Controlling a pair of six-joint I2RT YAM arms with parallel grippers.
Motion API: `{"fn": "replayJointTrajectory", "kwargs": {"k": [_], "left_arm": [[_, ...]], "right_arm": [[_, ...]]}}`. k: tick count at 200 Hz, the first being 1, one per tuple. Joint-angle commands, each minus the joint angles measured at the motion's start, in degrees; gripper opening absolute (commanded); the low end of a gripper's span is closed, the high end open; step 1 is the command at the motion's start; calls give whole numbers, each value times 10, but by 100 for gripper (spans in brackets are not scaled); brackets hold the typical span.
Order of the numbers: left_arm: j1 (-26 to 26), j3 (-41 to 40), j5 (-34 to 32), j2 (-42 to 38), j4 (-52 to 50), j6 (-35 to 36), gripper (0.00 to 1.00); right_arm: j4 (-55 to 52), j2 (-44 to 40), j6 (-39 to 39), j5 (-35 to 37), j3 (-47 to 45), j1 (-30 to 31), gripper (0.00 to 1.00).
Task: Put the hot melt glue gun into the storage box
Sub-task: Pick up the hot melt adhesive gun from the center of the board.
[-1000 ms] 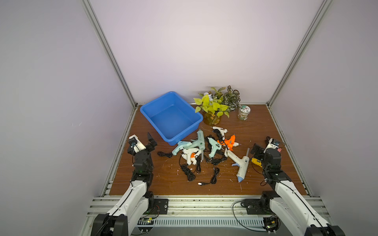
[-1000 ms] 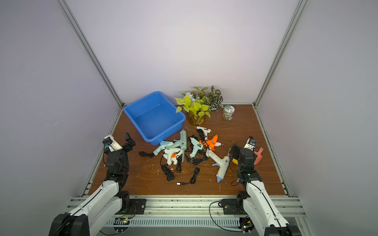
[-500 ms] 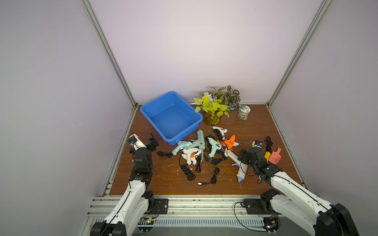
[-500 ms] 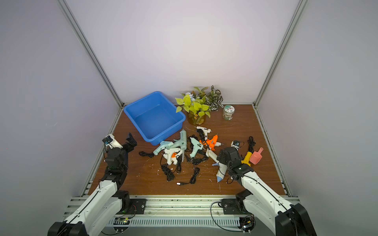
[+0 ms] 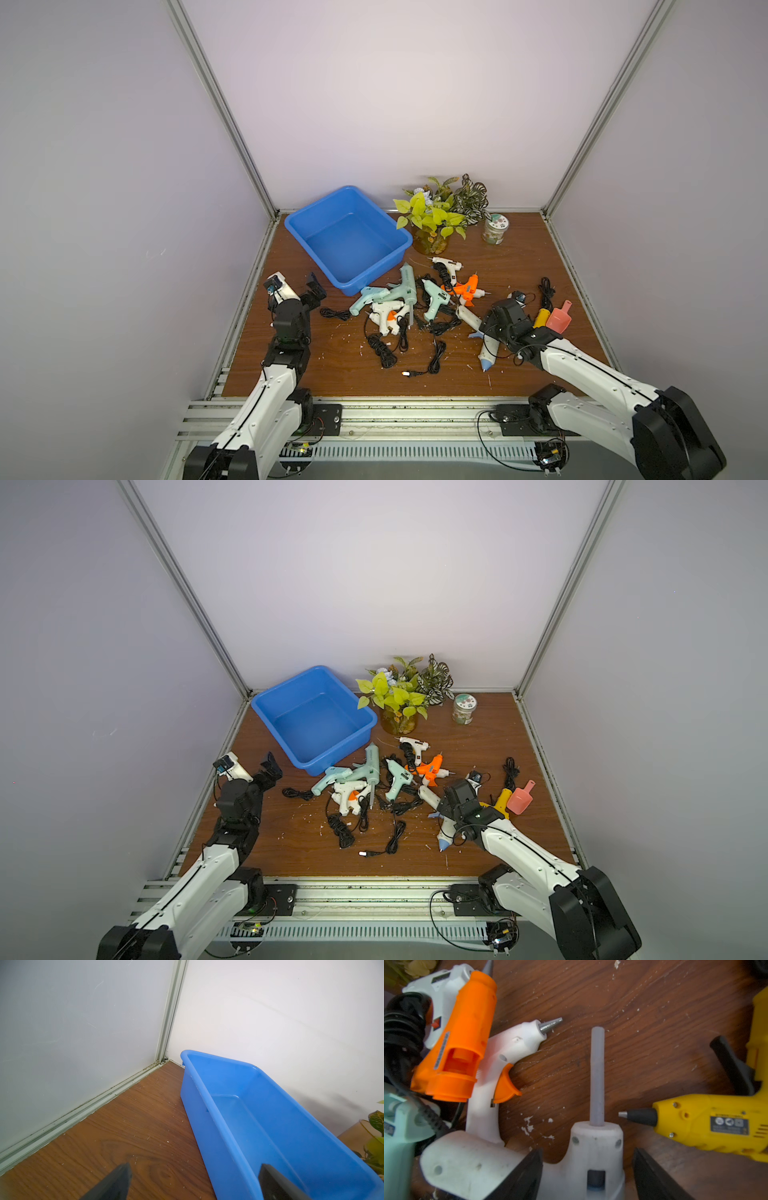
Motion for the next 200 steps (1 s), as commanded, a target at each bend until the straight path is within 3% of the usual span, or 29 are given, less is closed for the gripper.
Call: {"fn": "replayJointTrajectory", "kwargs": {"k": [1,33,74,200], "left_arm": [[-6,19,17,-5,-4,-2,100],[-5,24,23,3,-11,-10,100],[-5,34,31,2,-20,-21,100],[-5,47,44,7,-27,-32,100]], "right_arm": [[-61,-26,6,-28,11,5,80],[-108,-75,7,-31,25,4,83],[-135,-109,12,-99,16,5,85],[-109,-47,38,-149,-38,33,72]]}}
